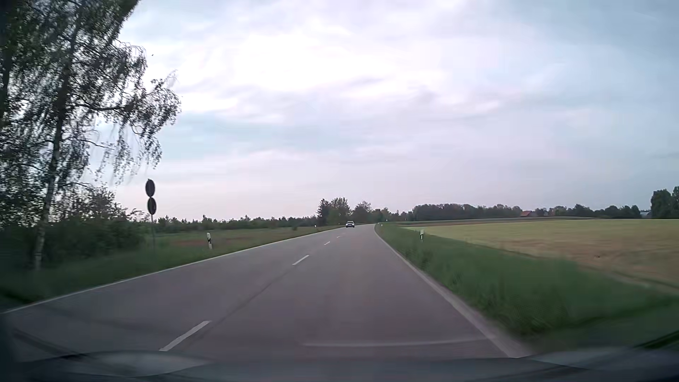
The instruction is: Follow the waypoints while adhering to traffic rules and regulations
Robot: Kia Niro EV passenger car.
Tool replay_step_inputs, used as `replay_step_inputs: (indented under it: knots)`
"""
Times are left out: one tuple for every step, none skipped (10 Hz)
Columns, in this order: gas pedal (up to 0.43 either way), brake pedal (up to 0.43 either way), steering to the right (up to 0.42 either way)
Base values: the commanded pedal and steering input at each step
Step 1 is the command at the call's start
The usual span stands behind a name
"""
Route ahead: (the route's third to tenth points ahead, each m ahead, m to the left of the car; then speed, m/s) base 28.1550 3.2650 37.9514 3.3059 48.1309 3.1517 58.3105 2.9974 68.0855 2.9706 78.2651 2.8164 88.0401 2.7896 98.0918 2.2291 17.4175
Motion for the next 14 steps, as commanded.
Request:
replay_step_inputs:
  knots:
    - [0.240, 0.000, 0.002]
    - [0.240, 0.000, 0.002]
    - [0.240, 0.000, 0.002]
    - [0.240, 0.000, 0.002]
    - [0.240, 0.000, 0.002]
    - [0.240, 0.000, 0.002]
    - [0.240, 0.000, 0.002]
    - [0.240, 0.000, 0.002]
    - [0.240, 0.000, 0.002]
    - [0.228, 0.000, 0.002]
    - [0.220, 0.000, 0.002]
    - [0.220, 0.000, 0.002]
    - [0.220, 0.000, 0.002]
    - [0.220, 0.000, 0.002]
